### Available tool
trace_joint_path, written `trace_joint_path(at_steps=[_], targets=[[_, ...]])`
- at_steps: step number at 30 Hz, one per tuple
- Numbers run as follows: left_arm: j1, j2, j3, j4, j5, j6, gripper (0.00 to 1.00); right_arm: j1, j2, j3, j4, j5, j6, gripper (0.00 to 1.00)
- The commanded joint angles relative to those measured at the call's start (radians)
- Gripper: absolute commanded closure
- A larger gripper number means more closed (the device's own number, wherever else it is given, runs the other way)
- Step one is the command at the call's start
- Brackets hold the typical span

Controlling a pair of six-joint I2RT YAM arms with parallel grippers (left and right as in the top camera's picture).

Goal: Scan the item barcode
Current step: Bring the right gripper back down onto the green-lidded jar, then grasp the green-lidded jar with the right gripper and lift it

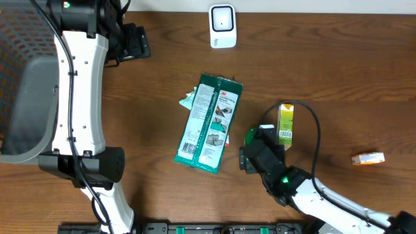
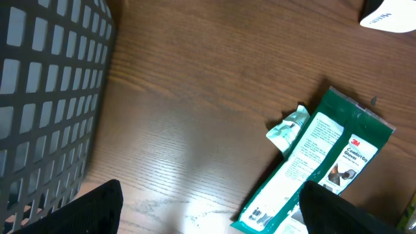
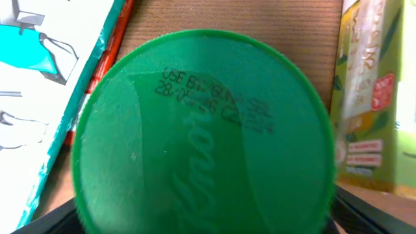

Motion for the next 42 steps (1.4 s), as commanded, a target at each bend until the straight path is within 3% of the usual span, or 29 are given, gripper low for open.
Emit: trace_joint_path(at_steps=[1, 6, 12, 19, 23, 25, 27, 32, 33, 35, 42], targets=[[0.0, -0.017, 0.0, -0.003, -0.003, -0.009, 0.13, -0.005, 0.057, -0.01, 0.032, 0.055, -0.021, 0.15], [0.0, -0.017, 0.0, -0.003, -0.003, -0.01, 0.13, -0.004, 0.13, -0.01, 0.092, 0.05, -0.021, 0.18], [0.0, -0.017, 0.0, -0.003, -0.003, -0.01, 0.13, -0.004, 0.082, -0.006, 0.087, 0.05, -0.021, 0.44], [0.0, -0.017, 0.0, -0.003, -0.003, -0.009, 0.13, -0.004, -0.015, -0.006, 0.077, 0.042, -0.044, 0.42], [0.0, -0.017, 0.0, -0.003, -0.003, -0.01, 0.13, -0.013, -0.051, 0.002, 0.071, -0.036, -0.067, 0.5], [0.0, -0.017, 0.0, -0.003, -0.003, -0.01, 0.13, -0.037, -0.067, 0.032, 0.014, -0.084, -0.066, 0.55], [0.0, -0.017, 0.0, -0.003, -0.003, -0.01, 0.13, -0.107, -0.086, 0.145, -0.167, -0.174, -0.066, 0.61], [0.0, -0.017, 0.0, -0.003, -0.003, -0.01, 0.13, -0.224, -0.084, 0.407, -0.48, -0.285, -0.122, 0.62], [0.0, -0.017, 0.0, -0.003, -0.003, -0.01, 0.13, -0.24, -0.082, 0.452, -0.52, -0.3, -0.136, 0.6], [0.0, -0.017, 0.0, -0.003, -0.003, -0.01, 0.13, -0.269, -0.082, 0.545, -0.604, -0.318, -0.145, 0.43], [0.0, -0.017, 0.0, -0.003, -0.003, -0.01, 0.13, -0.279, -0.082, 0.642, -0.638, -0.345, -0.18, 0.41]])
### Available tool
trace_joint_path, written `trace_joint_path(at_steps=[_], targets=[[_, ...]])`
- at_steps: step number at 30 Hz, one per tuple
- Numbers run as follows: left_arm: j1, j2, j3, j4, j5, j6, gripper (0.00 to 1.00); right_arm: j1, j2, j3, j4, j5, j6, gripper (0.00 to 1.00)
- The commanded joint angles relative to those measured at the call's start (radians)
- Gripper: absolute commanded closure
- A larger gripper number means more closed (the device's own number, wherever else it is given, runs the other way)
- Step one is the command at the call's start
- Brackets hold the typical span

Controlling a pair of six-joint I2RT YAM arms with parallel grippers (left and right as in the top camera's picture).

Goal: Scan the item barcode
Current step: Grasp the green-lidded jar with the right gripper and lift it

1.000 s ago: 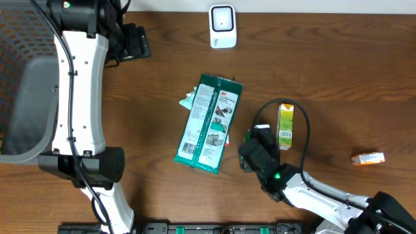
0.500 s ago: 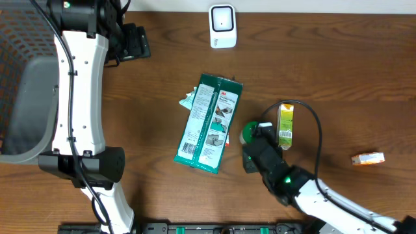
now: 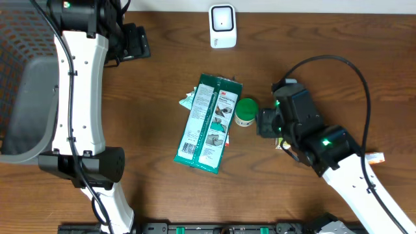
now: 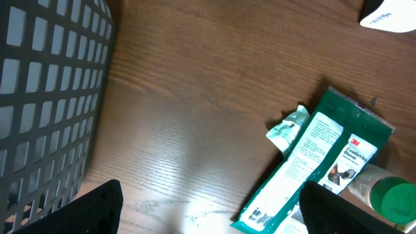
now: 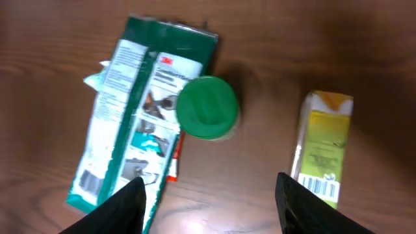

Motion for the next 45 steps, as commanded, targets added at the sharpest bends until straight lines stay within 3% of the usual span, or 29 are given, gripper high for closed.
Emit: trace_joint_path(at_steps=[1, 6, 11, 12, 14, 21, 25, 35, 41, 44, 45], targets=[[0.0, -0.017, 0.0, -0.003, -0.003, -0.01, 0.13, -0.005, -0.001, 0.02, -0.006, -0.066, -0.066, 0.42], [0.0, -0.017, 0.0, -0.003, -0.003, -0.01, 0.13, -0.036, 0.061, 0.102, -0.079, -0.191, -0.118, 0.4], [0.0, -0.017, 0.0, -0.003, -0.003, -0.01, 0.13, -0.1, 0.279, 0.407, -0.29, -0.22, -0.083, 0.33], [0.0, -0.017, 0.0, -0.003, -0.003, -0.01, 0.13, -0.103, 0.327, 0.46, -0.328, -0.224, -0.083, 0.29], [0.0, -0.017, 0.0, -0.003, -0.003, -0.01, 0.12, -0.103, 0.429, 0.554, -0.385, -0.224, -0.083, 0.01], [0.0, -0.017, 0.0, -0.003, -0.003, -0.01, 0.13, -0.093, 0.66, 0.61, -0.269, -0.22, -0.085, 0.01], [0.0, -0.017, 0.0, -0.003, -0.003, -0.01, 0.13, -0.113, 0.742, 0.609, -0.298, -0.219, 0.089, 0.11], [0.0, -0.017, 0.0, -0.003, -0.003, -0.01, 0.14, -0.092, 0.858, 0.603, -0.306, -0.227, 0.161, 0.01], [0.0, -0.017, 0.0, -0.003, -0.003, -0.01, 0.13, -0.089, 0.865, 0.568, -0.298, -0.227, 0.219, 0.01], [0.0, -0.017, 0.0, -0.003, -0.003, -0.01, 0.13, -0.091, 0.865, 0.549, -0.294, -0.226, 0.269, 0.35], [0.0, -0.017, 0.0, -0.003, -0.003, -0.01, 0.13, -0.091, 0.865, 0.544, -0.291, -0.223, 0.291, 0.35]])
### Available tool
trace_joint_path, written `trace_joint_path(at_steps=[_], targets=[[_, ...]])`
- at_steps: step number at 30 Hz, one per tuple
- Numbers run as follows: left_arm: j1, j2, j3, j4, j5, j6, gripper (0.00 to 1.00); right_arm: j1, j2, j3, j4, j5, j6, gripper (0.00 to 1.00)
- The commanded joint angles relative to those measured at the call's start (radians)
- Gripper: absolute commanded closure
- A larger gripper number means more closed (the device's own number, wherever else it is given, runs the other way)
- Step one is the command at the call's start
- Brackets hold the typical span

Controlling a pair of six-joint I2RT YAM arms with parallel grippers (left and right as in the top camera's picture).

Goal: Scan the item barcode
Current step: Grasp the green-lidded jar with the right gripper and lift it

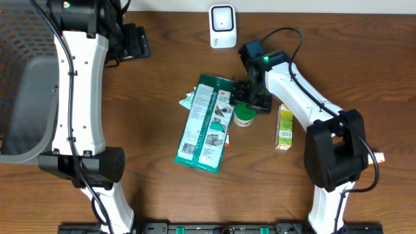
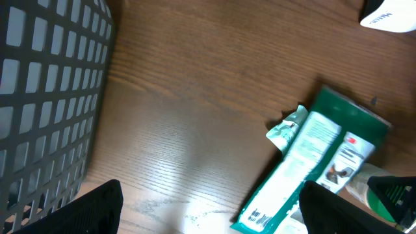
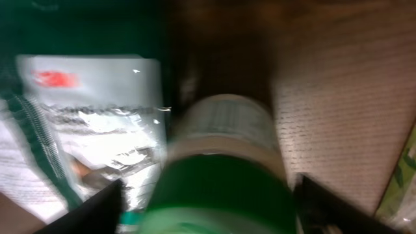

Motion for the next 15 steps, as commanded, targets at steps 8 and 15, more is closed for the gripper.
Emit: trace_joint_path(at_steps=[8, 15], targets=[[0.0, -0.017, 0.0, -0.003, -0.003, -0.01, 0.13, 0.0, 0.006, -0.051, -0.031, 0.079, 0.189, 0.32], [0.0, -0.017, 0.0, -0.003, -0.003, -0.01, 0.13, -0.023, 0.006, -0.051, -0.084, 0.134, 0.083, 0.35]])
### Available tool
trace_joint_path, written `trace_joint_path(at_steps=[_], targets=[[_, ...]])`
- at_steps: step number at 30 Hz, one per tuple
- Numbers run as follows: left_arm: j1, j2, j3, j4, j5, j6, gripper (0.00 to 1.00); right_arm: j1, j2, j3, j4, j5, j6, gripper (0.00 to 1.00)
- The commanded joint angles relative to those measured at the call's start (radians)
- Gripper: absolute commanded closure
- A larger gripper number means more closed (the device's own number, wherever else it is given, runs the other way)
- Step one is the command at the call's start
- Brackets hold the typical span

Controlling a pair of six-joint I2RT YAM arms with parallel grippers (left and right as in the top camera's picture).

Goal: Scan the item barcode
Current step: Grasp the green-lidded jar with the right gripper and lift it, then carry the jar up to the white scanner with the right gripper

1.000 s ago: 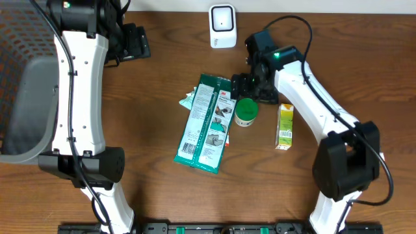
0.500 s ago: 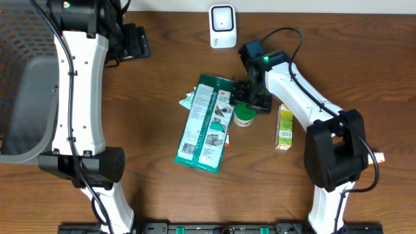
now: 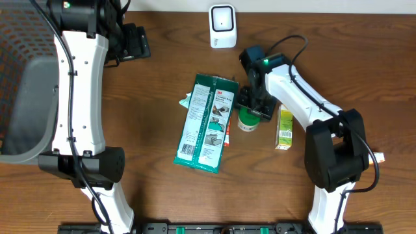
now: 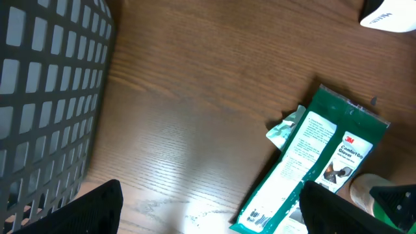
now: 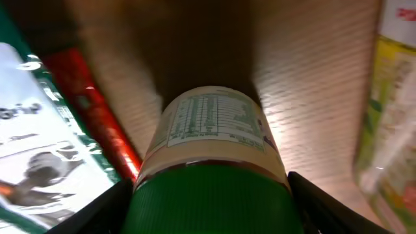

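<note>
A white bottle with a green cap lies by the right edge of the green 3M glove packet. My right gripper is shut on its cap; in the right wrist view the cap fills the space between both fingers and the printed label points away. The white scanner stands at the table's far edge. My left gripper hangs open high over the far left, holding nothing.
A yellow-green carton lies just right of the bottle, its barcode end toward the front. A dark mesh basket fills the left side. A crumpled pale-green scrap pokes out from under the packet's left edge.
The bottle and my right gripper have shifted slightly toward the front and right. The glove packet has turned a little straighter. The left arm has not moved.
First my right gripper hovered right over the green cap near the carton at the front. Then the arm was back to the right and the bottle stood beside the packet. Later the gripper was round the cap from the far side, and it grips it now.
</note>
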Motion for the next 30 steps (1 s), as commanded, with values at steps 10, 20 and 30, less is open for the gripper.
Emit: trace_joint_path(at_steps=[10, 20, 30], targets=[[0.0, -0.017, 0.0, -0.003, -0.003, -0.01, 0.13, -0.045, 0.01, -0.013, -0.029, 0.086, -0.275, 0.19], [0.0, -0.017, 0.0, -0.003, -0.003, -0.01, 0.13, -0.038, 0.01, -0.046, -0.008, 0.068, -0.207, 0.08], [0.0, -0.017, 0.0, -0.003, -0.003, -0.01, 0.13, -0.01, 0.01, -0.08, 0.058, 0.065, -0.181, 0.18]])
